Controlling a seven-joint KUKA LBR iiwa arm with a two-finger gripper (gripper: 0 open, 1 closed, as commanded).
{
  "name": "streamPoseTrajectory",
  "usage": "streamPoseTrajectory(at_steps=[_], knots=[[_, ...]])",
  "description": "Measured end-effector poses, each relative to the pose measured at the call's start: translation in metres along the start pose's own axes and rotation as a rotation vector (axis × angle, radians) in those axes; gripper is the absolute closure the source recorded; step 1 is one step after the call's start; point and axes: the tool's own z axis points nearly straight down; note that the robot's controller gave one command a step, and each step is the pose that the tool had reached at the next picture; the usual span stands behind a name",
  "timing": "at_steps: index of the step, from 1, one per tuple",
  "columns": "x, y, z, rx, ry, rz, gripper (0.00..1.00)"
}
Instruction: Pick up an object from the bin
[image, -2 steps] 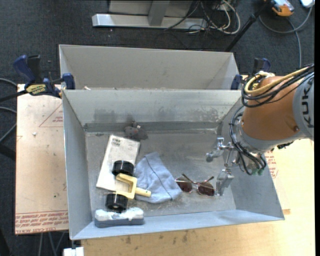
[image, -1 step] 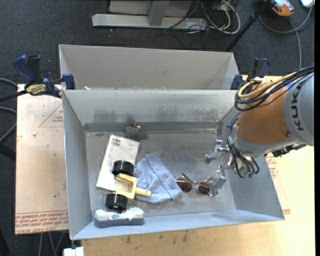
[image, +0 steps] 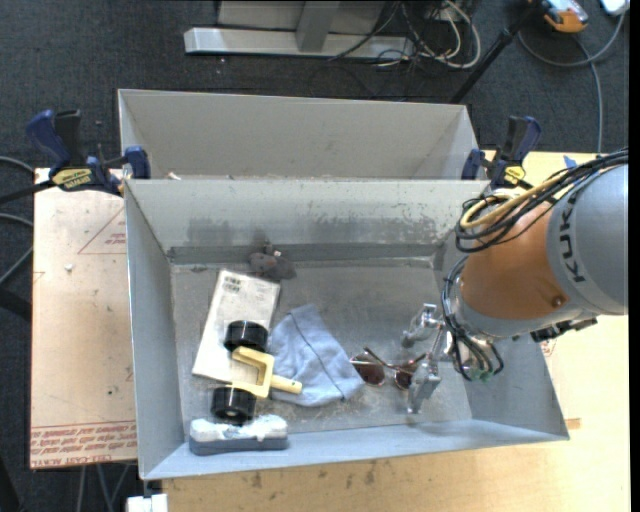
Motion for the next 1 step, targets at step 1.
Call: streamPoseTrajectory(at_steps=[1], knots=[[-0.0035,0.0081,0.0073,0.005,-0.01,-0.074,1.0]])
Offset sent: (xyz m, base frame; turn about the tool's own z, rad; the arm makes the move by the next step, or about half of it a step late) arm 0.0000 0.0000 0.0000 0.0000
